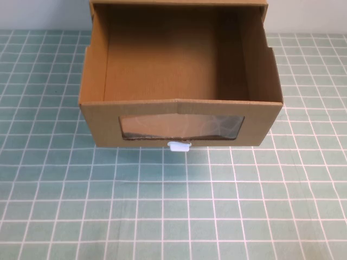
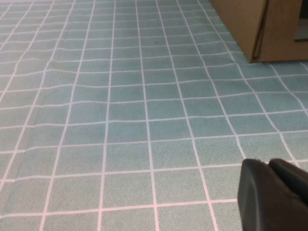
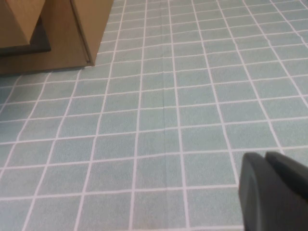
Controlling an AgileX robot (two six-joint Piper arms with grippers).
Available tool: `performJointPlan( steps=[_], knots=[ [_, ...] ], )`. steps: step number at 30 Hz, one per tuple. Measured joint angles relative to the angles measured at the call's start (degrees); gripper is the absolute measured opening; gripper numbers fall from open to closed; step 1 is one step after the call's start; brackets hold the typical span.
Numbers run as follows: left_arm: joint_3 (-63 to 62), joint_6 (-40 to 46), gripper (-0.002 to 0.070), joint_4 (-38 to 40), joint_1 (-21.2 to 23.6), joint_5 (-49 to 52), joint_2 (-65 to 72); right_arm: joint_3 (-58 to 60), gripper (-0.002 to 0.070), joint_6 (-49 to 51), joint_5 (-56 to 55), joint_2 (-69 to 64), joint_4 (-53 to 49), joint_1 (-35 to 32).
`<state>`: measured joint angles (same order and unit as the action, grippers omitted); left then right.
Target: Close the shoe box
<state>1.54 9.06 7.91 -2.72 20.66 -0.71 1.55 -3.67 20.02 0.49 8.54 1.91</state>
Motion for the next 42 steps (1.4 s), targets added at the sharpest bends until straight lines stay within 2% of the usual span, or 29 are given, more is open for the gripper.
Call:
performJointPlan(
  steps=[35, 39, 42],
  knots=[
    [0.0, 0.0, -0.0005, -0.2, 0.0, 0.0, 0.0, 0.0, -0.0013, 0.0, 0.0, 0.0, 0.0, 0.0],
    [0.0, -3.5, -0.0005, 5.1, 0.0, -2.3, 0.0, 0.0, -0.0013, 0.0, 0.0, 0.0, 0.0, 0.0],
    [0.0, -8.4, -0.0005, 15.0, 0.0, -7.9, 0.0, 0.0, -0.0013, 0.0, 0.0, 0.0, 0.0, 0.0]
  ],
)
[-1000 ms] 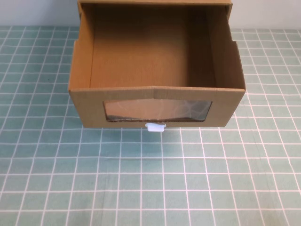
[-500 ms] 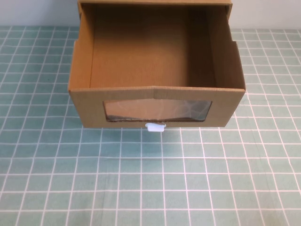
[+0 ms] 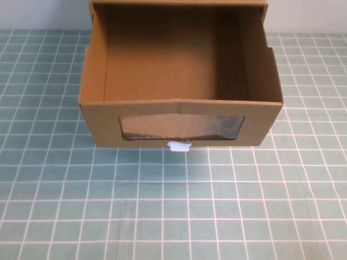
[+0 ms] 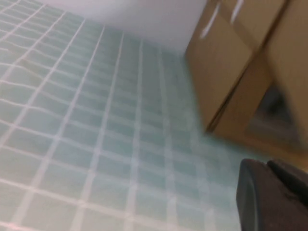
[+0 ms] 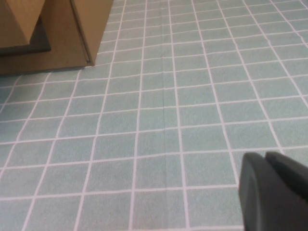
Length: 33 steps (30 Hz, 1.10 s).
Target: Close the shoe box
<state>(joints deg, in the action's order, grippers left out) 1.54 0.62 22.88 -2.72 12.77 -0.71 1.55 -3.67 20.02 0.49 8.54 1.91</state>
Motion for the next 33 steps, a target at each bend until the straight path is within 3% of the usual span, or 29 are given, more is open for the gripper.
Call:
performJointPlan(
  steps=[2, 7, 12, 25, 33],
  knots=[
    [0.0, -2.4, -0.0005, 6.0, 0.0, -3.4, 0.0, 0.0, -0.0013, 0.0, 0.0, 0.0, 0.0, 0.0],
    [0.0, -3.7, -0.0005, 9.0, 0.0, -8.2, 0.0, 0.0, -0.0013, 0.0, 0.0, 0.0, 0.0, 0.0],
    [-5.1, -3.4, -0.0005, 9.2, 0.1, 0.0, 3.0, 0.0, -0.0013, 0.0, 0.0, 0.0, 0.0, 0.0],
    [-50.6, 21.4, -0.0005, 9.1, 0.1, 27.8, 48.1, 0.0, -0.0013, 0.0, 0.0, 0.0, 0.0, 0.0],
    [-78.4, 30.3, -0.0005, 11.2, -3.0, 32.3, 74.2, 0.0, -0.0013, 0.0, 0.0, 0.0, 0.0, 0.0]
  ],
)
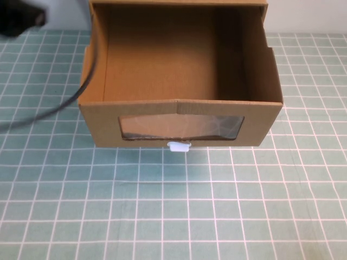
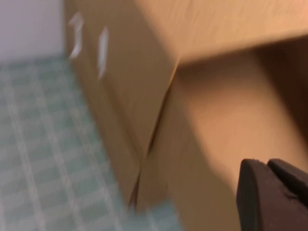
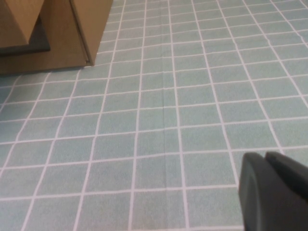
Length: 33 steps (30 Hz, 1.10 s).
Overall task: Close the shoe box
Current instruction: Press the shoe box with left arm
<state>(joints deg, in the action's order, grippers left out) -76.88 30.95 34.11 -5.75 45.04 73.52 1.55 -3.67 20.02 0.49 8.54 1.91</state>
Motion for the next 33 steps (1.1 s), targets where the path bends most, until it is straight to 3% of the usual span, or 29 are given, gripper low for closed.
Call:
performJointPlan(
  steps=[8, 14, 25, 28, 33],
  knots=[
    [-22.2, 4.4, -0.0005, 0.8, -7.5, 0.4, 19.6, 0.0, -0.0013, 0.0, 0.0, 0.0, 0.0, 0.0],
    [-30.3, 4.7, -0.0005, 1.0, -8.2, 0.7, 28.0, 0.0, -0.0013, 0.0, 0.0, 0.0, 0.0, 0.0],
    [-31.3, 5.3, -0.0005, 1.3, -8.2, 0.7, 32.0, 0.0, -0.0013, 0.0, 0.0, 0.0, 0.2, 0.0],
    [-31.3, 5.3, -0.0005, 1.3, -8.2, 0.7, 32.0, 0.0, -0.0013, 0.0, -1.3, 0.0, 5.0, 0.0],
    [-31.3, 5.3, -0.0005, 1.3, -8.2, 1.0, 32.0, 0.0, -0.0013, 0.0, -8.1, 0.0, 23.6, 0.0]
  ],
)
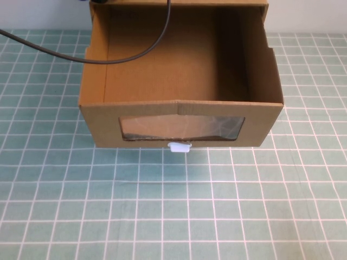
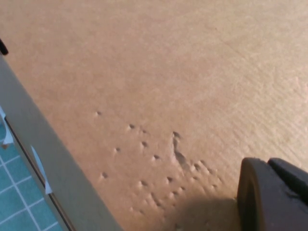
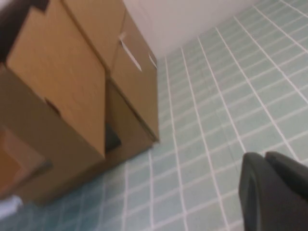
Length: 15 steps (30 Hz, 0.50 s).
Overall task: Close the shoe box
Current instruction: Press the shoe box with left arm, then close the shoe box with your right arm
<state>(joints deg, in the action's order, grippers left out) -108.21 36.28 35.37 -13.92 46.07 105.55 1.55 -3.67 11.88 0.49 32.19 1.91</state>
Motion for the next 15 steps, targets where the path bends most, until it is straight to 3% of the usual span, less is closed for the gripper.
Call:
performJointPlan(
  steps=[7, 12, 15],
  knots=[
    [0.0, 0.0, -0.0005, 0.0, 0.0, 0.1, 0.0, 0.0, -0.0013, 0.0, -8.3, 0.0, 9.5, 0.0],
    [0.0, 0.0, -0.0005, 0.0, 0.0, 0.1, 0.0, -6.0, -0.0012, 0.0, 4.6, -1.7, 9.4, 0.0],
    [0.0, 0.0, -0.0005, 0.0, 0.0, 0.1, 0.0, -14.9, -0.0012, 0.0, 18.2, -9.8, 6.0, 0.0]
  ],
)
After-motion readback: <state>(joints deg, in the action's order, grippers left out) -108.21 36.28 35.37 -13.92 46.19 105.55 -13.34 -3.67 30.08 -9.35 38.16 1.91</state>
